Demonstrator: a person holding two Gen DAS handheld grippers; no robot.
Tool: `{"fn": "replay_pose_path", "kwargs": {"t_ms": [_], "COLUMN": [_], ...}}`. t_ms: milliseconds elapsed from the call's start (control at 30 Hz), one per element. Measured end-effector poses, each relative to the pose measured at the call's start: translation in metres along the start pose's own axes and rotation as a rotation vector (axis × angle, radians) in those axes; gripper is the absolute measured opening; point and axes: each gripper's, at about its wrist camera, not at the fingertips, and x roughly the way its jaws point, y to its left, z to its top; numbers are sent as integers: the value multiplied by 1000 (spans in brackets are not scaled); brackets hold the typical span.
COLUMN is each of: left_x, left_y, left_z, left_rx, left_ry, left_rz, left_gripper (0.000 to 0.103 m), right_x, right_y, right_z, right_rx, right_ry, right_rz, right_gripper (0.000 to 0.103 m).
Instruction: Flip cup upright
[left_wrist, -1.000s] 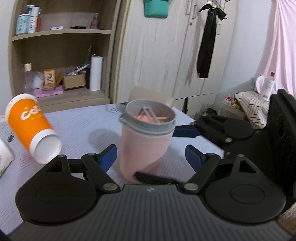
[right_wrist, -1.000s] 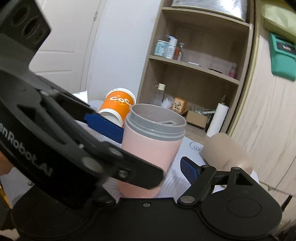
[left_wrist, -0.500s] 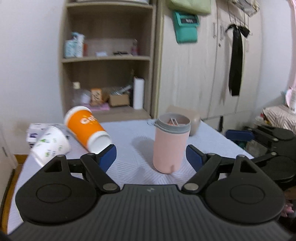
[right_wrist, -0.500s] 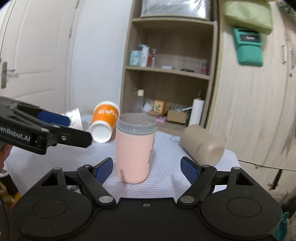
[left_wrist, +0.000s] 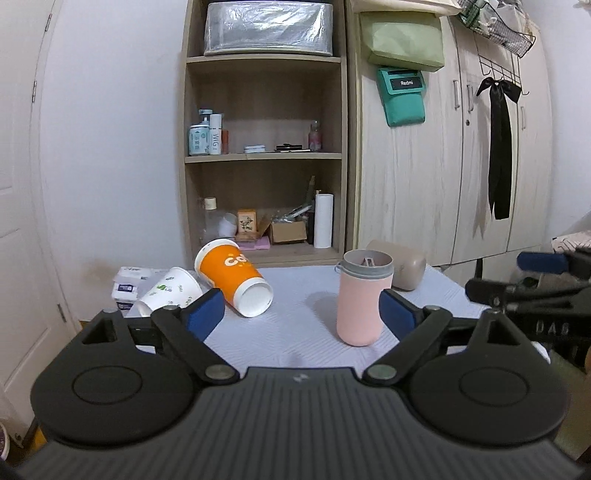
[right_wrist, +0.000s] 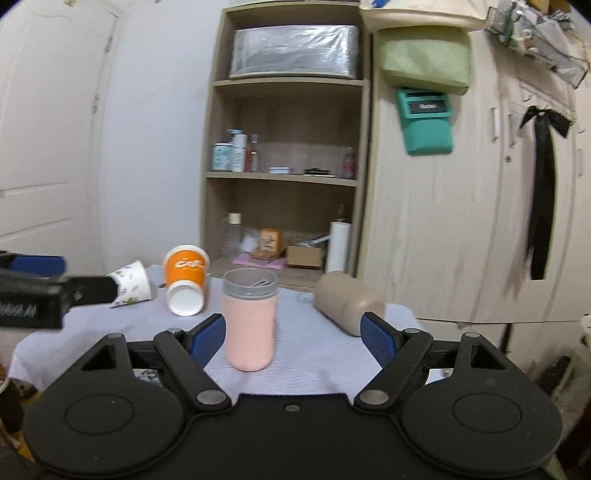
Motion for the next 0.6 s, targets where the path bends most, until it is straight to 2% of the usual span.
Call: {"fn": "replay_pose_path", "kwargs": {"t_ms": [200,267,433,600], "left_x": [-9,-10,-13,-13], "left_y": [3,3,1,1], "left_z": [1,1,0,-1], "left_rx": [-26,-22,2,2], "left_ry": [7,6,7,43], "left_rz": [27,43,90,107], "left_gripper": [96,98,103,103], "right_x": [-8,-12,-21,-25], "right_y": [1,4,6,7], "right_z": [7,7,5,6], "right_rx": [19,17,37,50], "right_ry": [16,23,35,36], "right_rz": [-26,-56,-70,-79], "right_gripper": [85,92,93,101]}}
